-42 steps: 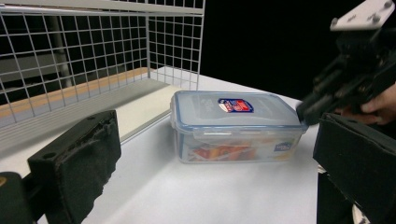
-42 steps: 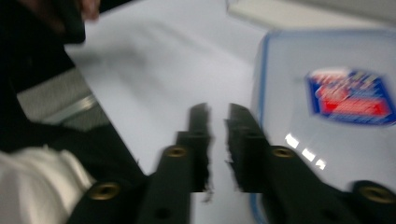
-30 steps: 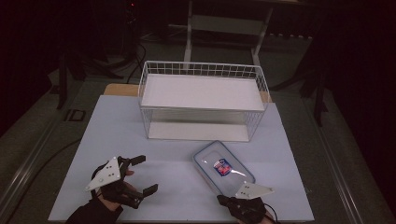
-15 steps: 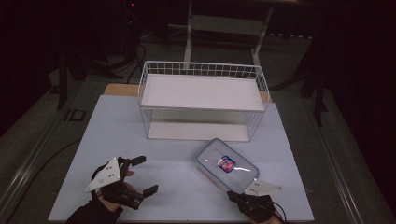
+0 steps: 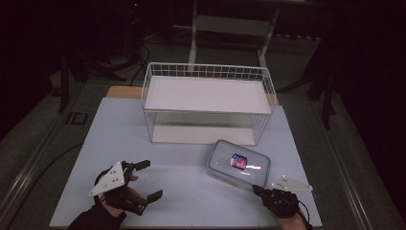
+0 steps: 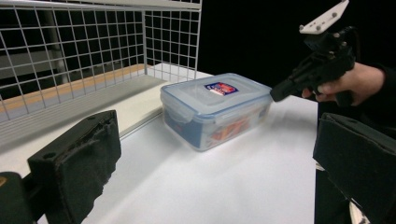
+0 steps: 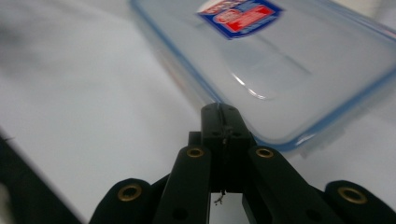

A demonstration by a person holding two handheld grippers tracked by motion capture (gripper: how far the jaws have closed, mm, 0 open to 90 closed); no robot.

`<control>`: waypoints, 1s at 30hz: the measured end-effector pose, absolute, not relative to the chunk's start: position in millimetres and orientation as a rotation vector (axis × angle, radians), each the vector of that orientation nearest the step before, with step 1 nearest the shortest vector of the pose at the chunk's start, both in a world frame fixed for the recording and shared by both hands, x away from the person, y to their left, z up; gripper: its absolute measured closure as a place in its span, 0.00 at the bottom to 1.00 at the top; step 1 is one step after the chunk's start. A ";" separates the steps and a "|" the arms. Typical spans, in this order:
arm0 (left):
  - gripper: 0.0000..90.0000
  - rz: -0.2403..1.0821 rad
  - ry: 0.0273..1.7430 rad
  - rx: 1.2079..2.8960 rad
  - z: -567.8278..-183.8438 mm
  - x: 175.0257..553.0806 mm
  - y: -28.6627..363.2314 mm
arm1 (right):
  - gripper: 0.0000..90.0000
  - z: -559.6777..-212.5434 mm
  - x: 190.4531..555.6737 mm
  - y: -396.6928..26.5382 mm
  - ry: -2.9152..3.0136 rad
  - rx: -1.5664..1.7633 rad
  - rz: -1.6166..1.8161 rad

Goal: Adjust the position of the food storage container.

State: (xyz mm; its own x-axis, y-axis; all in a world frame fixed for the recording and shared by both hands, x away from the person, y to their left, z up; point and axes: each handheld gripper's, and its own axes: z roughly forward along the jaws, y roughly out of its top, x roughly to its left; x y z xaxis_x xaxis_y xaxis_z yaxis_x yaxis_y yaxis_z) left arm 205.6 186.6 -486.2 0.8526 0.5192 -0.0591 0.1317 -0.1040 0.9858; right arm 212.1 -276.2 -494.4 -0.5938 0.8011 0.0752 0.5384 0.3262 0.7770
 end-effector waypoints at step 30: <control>0.01 0.341 0.516 1.672 -487.9 207.0 185.7 | 1.00 -493.1 234.1 -296.0 2.237 1.200 1.089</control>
